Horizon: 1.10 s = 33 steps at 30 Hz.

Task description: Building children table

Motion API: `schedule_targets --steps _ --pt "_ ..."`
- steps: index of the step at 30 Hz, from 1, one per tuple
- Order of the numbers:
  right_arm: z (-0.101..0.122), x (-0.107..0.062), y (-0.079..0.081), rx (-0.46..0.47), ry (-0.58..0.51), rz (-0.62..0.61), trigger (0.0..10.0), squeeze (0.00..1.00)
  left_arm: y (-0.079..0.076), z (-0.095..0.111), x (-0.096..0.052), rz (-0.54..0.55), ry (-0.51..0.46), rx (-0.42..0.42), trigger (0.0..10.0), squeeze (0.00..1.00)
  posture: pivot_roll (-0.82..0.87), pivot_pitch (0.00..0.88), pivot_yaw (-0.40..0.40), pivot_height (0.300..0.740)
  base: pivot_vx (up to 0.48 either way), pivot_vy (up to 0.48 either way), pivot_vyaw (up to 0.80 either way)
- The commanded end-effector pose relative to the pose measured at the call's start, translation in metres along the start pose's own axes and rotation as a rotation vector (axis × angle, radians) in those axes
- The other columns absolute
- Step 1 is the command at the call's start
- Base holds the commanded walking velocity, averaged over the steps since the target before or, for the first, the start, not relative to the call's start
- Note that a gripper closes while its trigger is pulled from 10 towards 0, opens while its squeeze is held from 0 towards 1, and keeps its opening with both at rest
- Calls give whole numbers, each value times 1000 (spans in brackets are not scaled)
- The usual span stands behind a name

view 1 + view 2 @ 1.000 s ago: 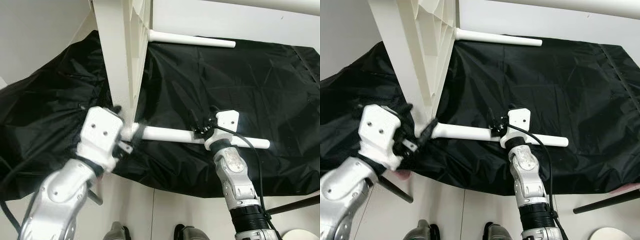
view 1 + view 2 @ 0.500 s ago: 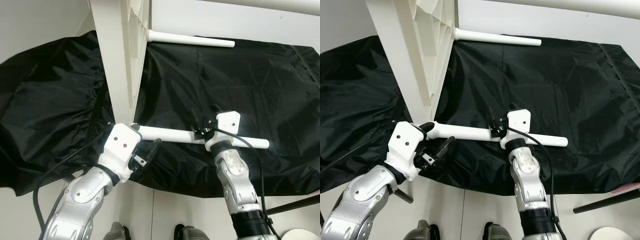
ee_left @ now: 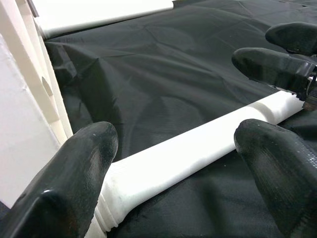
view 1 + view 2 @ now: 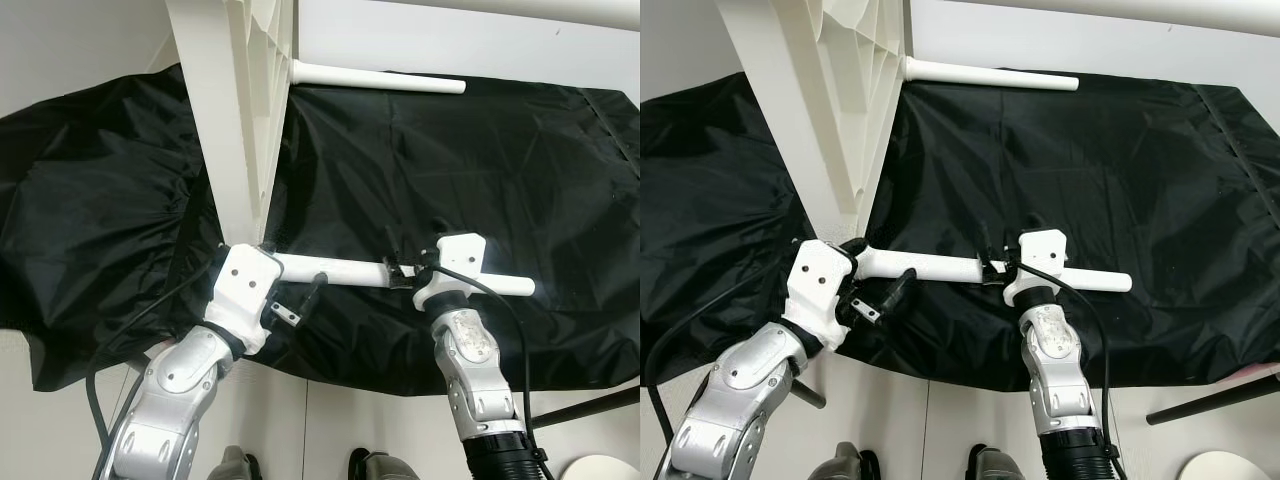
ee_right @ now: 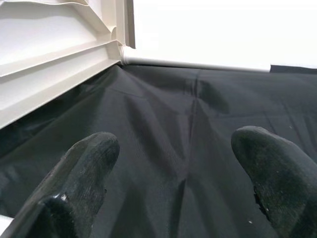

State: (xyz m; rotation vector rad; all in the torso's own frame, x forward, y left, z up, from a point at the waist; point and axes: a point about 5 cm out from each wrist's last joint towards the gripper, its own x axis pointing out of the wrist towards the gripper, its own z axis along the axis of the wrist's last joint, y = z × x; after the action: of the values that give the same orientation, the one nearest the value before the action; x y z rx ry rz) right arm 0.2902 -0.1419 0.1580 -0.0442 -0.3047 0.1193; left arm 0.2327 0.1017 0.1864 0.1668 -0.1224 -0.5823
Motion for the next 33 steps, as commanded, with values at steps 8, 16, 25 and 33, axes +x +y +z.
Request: schedule_targets --steps 8,16,25,33 --pt "-4 -7 -4 12 23 -46 10000 184 -3 -7 -2 18 -4 44 10000 0 -48 140 25 740 0 0 0" --pt "3 -12 0 -95 -45 -7 10000 0 -9 -21 4 -58 12 161 10000 0 -58 150 36 740 0 0 0" --pt "9 -12 -5 -173 -100 -66 10000 0 -9 -35 -2 -109 52 292 10000 0 -49 173 42 740 0 0 0" --pt "46 -12 -10 -352 -309 -189 10000 0 -22 -51 -9 -132 148 100 10000 0 -36 178 67 740 0 0 0"
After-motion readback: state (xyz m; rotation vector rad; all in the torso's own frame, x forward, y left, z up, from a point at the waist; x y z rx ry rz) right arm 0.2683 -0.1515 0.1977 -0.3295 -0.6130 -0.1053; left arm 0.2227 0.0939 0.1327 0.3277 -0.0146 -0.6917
